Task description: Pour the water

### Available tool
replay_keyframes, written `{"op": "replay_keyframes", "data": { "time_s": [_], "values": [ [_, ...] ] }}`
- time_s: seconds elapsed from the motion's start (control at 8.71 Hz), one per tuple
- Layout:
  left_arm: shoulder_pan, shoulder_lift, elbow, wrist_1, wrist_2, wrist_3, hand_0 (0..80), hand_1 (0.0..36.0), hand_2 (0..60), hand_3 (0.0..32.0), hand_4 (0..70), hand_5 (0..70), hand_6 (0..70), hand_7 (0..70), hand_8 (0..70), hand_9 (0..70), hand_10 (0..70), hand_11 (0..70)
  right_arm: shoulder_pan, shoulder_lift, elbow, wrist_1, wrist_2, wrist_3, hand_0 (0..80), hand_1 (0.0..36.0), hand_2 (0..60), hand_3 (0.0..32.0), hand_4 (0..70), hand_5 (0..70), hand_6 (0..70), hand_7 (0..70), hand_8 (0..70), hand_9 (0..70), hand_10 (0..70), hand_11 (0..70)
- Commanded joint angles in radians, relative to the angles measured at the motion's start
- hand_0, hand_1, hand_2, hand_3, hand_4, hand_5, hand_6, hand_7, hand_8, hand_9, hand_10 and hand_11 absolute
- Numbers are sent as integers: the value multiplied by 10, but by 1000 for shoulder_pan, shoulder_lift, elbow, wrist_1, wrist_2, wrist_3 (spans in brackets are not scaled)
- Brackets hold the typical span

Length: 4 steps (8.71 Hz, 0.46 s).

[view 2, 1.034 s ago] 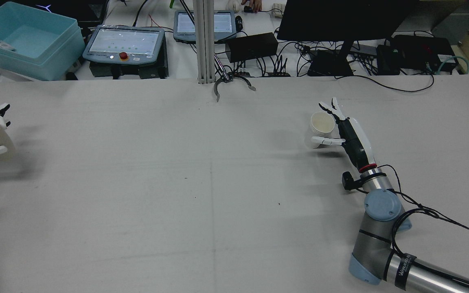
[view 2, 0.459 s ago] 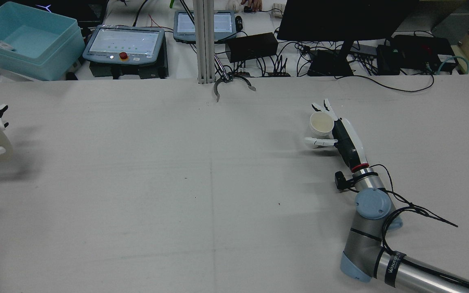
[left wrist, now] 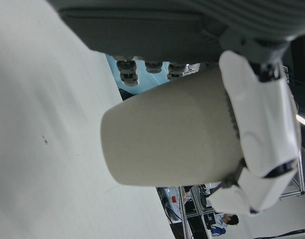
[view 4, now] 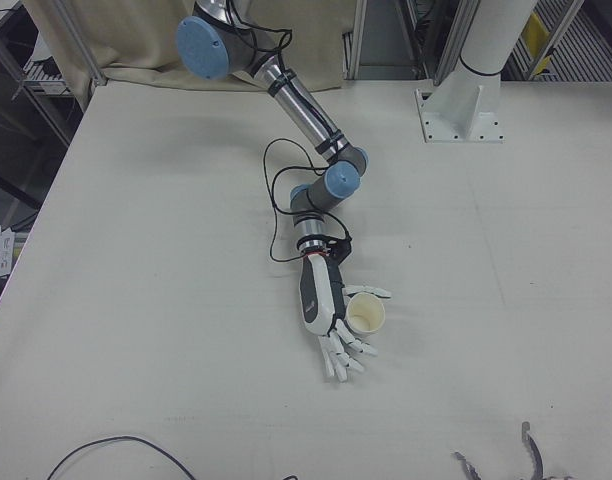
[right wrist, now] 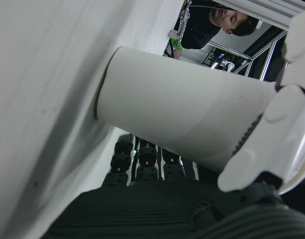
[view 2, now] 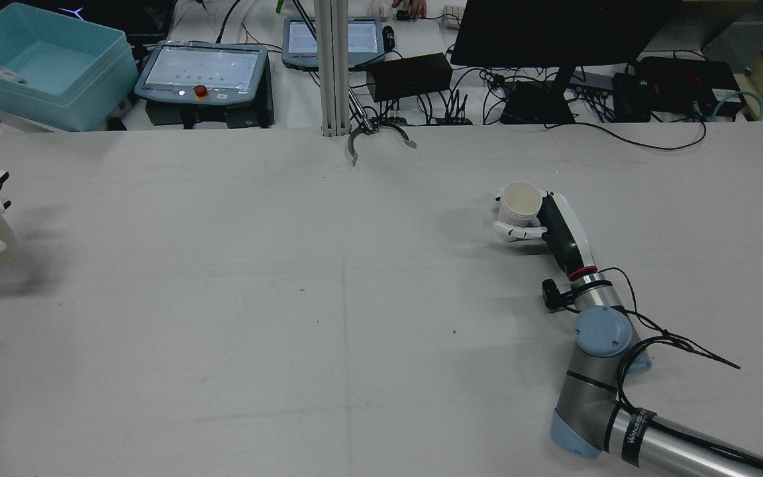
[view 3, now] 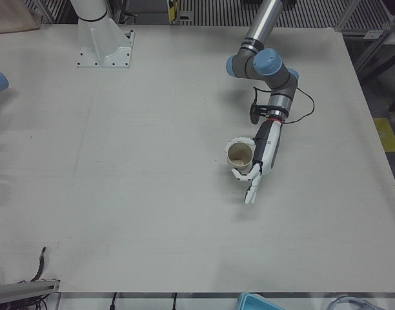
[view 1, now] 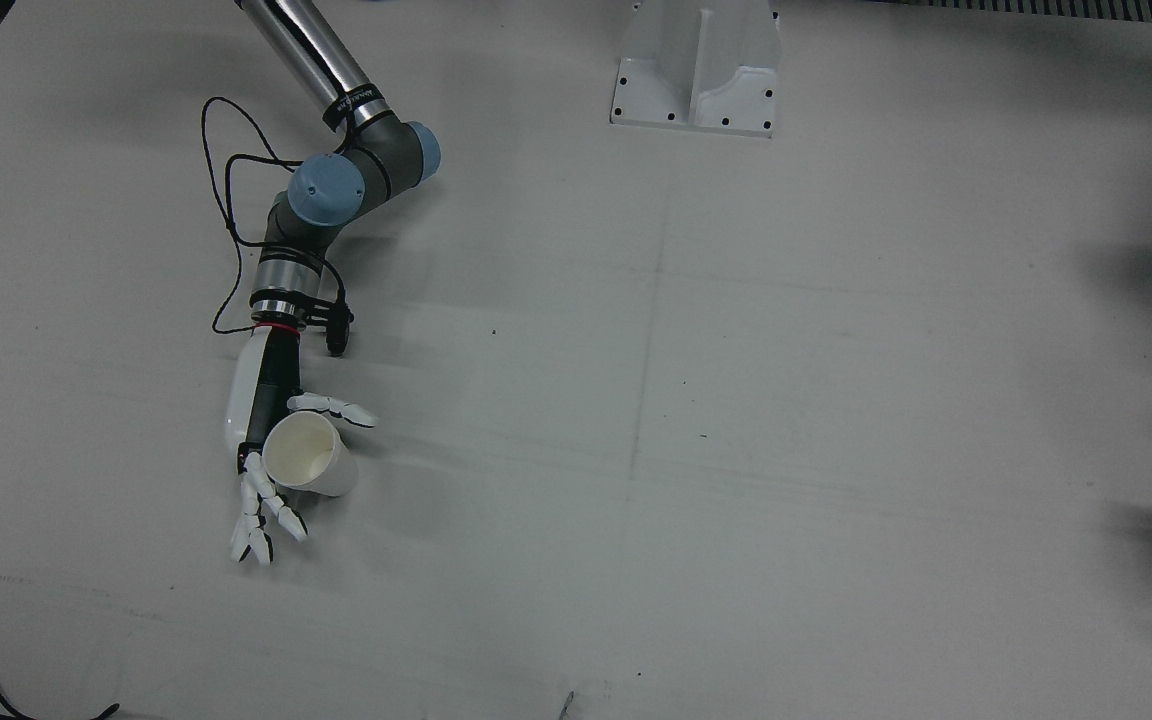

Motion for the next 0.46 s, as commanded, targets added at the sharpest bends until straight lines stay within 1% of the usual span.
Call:
{"op": "replay_keyframes", "data": {
  "time_s": [0.0,0.11,0.23,0.34],
  "values": [
    [-2,2,-2,0,1,-2,494,360,600,0,275,700,24,75,18,29,53,108,0,31,0,-2,-1,-8,451,42,318,0,442,700,700,700,700,700,493,689],
    [-3,4,-5,-2,1,-2,495,360,600,0,276,700,24,75,19,29,53,108,0,38,3,-4,-1,-8,455,71,437,0,471,700,700,700,700,700,517,700],
    [-2,2,-8,-3,3,-2,496,360,600,0,277,700,24,75,19,29,53,109,4,38,17,-8,-1,-7,456,97,539,0,492,700,700,700,700,700,520,700],
    [3,-6,-31,0,11,3,496,360,600,0,278,700,24,76,19,29,54,109,20,35,54,-16,-4,-10,455,102,554,0,493,700,700,700,700,700,513,700]
  ]
}}
